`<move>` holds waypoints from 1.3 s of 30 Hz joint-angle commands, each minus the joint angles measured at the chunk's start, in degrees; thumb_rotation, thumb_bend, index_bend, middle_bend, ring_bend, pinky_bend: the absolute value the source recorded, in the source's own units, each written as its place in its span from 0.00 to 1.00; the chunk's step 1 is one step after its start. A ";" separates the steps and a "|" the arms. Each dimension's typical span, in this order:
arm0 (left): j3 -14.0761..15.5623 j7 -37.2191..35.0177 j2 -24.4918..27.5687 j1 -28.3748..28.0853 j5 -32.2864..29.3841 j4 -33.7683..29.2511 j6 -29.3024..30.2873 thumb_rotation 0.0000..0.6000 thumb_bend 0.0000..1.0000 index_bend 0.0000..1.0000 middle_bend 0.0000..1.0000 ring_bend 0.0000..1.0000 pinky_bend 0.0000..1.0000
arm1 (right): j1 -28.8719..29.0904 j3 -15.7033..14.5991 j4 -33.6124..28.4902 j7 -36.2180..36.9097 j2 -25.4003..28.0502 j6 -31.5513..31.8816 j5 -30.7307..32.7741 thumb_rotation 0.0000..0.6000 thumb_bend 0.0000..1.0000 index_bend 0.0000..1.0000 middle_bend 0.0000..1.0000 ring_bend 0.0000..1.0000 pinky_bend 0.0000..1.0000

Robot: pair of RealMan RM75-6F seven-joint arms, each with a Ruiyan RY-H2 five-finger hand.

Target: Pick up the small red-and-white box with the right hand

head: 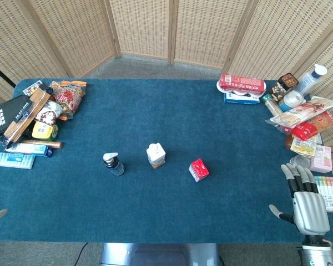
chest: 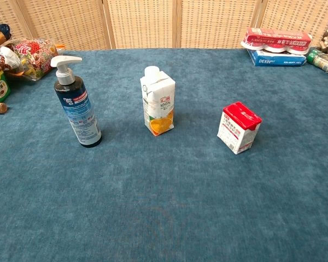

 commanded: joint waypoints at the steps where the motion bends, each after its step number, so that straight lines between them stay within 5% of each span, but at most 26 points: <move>1: 0.03 0.18 -0.03 -0.02 -0.02 -0.03 -0.13 1.00 0.00 0.16 0.00 0.00 0.00 | 0.08 -0.12 -0.02 -0.10 -0.08 -0.24 0.00 1.00 0.00 0.00 0.00 0.00 0.00; 12: -0.33 1.77 -0.40 -0.58 -1.06 -0.80 -1.63 1.00 0.00 0.16 0.00 0.00 0.00 | 3.43 -0.51 -0.52 2.91 -3.72 -6.07 -0.34 1.00 0.00 0.00 0.00 0.00 0.00; 17: -0.51 3.51 -0.70 -1.17 -1.53 -1.43 -2.96 1.00 0.00 0.16 0.00 0.00 0.00 | 8.14 0.13 0.79 11.03 -6.16 -13.08 -0.47 1.00 0.00 0.00 0.00 0.00 0.00; 33: -1.46 6.29 -1.59 -2.91 -5.40 -2.23 -7.72 1.00 0.00 0.16 0.00 0.00 0.00 | 19.75 7.41 9.71 13.71 -20.25 -25.34 10.48 1.00 0.00 0.00 0.00 0.00 0.00; 39: -1.84 6.05 -1.61 -3.23 -6.55 -1.94 -8.55 1.00 0.00 0.16 0.00 0.00 0.00 | 22.47 9.76 10.73 9.48 -24.71 -26.85 17.11 1.00 0.00 0.00 0.00 0.00 0.00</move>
